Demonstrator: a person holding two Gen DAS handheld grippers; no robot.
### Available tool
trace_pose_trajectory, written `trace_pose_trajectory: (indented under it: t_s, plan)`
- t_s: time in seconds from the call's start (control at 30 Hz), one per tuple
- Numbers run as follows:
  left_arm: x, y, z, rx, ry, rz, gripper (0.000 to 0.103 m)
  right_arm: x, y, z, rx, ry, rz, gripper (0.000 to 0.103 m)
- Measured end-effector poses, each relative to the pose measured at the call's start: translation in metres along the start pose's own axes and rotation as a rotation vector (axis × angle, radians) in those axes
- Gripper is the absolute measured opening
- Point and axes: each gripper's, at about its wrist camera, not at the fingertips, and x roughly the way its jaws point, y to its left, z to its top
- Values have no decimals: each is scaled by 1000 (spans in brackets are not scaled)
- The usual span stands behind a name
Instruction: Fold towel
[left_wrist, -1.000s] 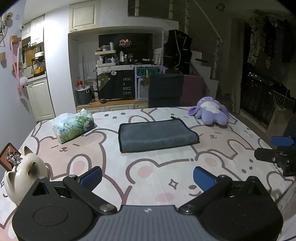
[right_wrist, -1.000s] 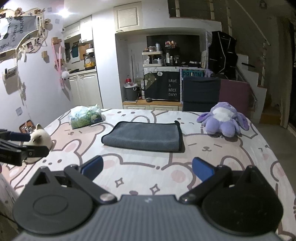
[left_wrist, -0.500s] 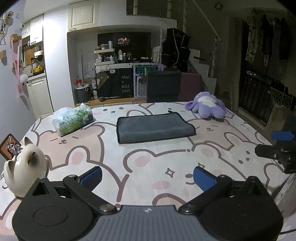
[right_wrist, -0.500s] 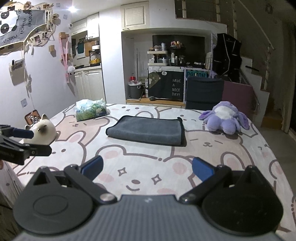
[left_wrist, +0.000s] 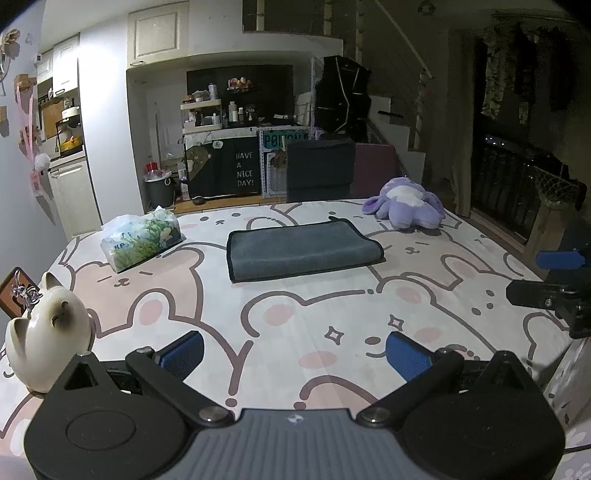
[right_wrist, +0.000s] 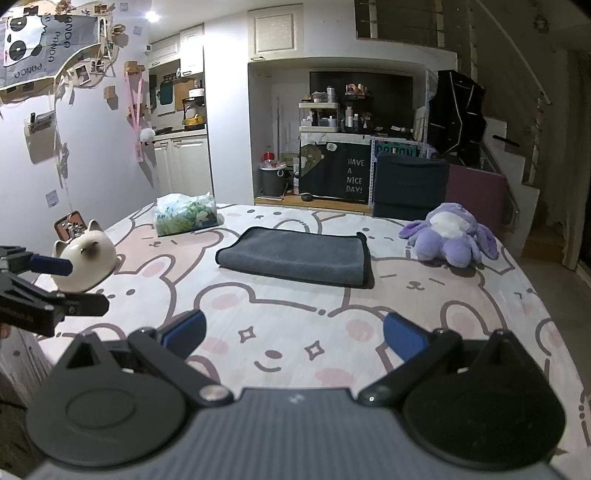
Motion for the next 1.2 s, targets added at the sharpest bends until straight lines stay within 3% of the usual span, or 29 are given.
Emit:
trace_pose_trajectory:
  t_s: [1.2]
  plan:
    - [-1, -1, 1, -3, -5, -13, 103, 1, 1, -4, -10, 4, 7, 103]
